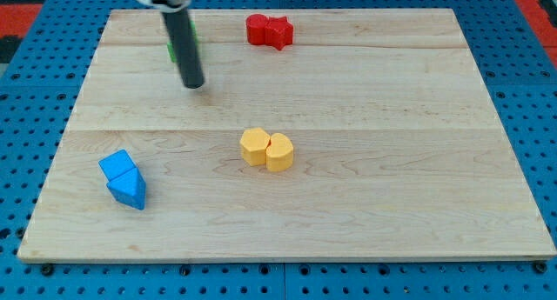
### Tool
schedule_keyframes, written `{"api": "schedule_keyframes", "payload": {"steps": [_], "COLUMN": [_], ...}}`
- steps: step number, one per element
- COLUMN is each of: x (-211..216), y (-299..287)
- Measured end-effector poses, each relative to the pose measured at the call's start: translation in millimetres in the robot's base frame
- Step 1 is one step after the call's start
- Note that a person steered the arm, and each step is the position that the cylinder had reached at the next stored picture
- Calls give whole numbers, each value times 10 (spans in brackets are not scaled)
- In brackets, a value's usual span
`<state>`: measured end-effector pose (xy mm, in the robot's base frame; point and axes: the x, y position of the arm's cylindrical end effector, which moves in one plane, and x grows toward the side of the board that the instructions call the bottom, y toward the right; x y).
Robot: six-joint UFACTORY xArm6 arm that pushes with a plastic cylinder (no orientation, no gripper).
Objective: Drag the green blocks towards the top left corner
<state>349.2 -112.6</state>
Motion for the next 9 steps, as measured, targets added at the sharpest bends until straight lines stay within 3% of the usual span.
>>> {"api": "schedule_keyframes", "payload": {"steps": [2, 4, 6, 7, 8, 9], "x": [-900, -1360, -929, -994, -994, -573], "y": [3, -62, -218, -912, -163, 276]}}
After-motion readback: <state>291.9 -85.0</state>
